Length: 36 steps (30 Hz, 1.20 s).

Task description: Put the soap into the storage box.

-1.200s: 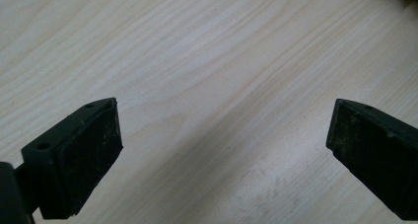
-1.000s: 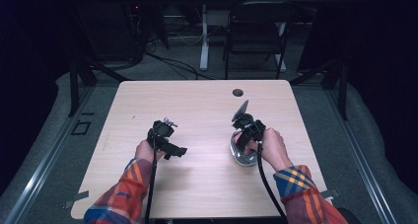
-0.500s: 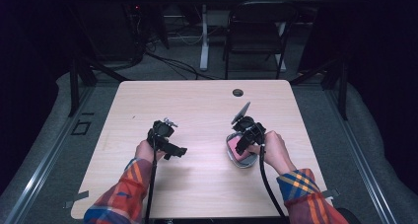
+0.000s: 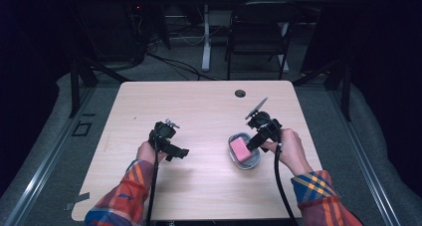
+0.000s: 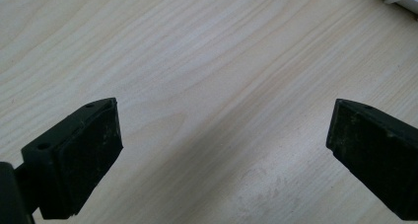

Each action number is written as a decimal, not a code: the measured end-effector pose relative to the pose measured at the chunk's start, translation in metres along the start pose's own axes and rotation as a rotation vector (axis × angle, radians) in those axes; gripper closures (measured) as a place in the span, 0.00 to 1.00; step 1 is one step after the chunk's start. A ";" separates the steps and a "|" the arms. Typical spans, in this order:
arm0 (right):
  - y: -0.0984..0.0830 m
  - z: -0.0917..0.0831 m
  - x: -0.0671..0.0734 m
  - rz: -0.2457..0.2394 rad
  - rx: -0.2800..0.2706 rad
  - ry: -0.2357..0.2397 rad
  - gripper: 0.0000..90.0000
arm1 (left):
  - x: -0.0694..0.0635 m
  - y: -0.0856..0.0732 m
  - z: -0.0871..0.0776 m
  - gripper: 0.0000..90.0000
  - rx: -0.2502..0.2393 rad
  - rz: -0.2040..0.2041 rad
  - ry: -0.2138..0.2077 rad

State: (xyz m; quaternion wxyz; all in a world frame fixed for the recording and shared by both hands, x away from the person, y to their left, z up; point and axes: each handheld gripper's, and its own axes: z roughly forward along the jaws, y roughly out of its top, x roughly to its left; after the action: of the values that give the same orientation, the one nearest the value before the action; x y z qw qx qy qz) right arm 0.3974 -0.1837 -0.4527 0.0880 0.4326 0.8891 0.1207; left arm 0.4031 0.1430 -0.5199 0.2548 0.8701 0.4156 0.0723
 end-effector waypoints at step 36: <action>-0.126 0.024 -0.073 0.082 0.073 -0.018 0.00 | -0.002 0.000 0.002 0.00 0.020 0.012 0.003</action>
State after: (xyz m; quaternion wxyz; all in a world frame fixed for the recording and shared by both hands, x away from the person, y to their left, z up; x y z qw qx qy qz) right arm 0.3535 -0.3133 -0.5082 0.0751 0.4727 0.8736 0.0876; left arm 0.4027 0.1400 -0.5216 0.2448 0.8750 0.4117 0.0708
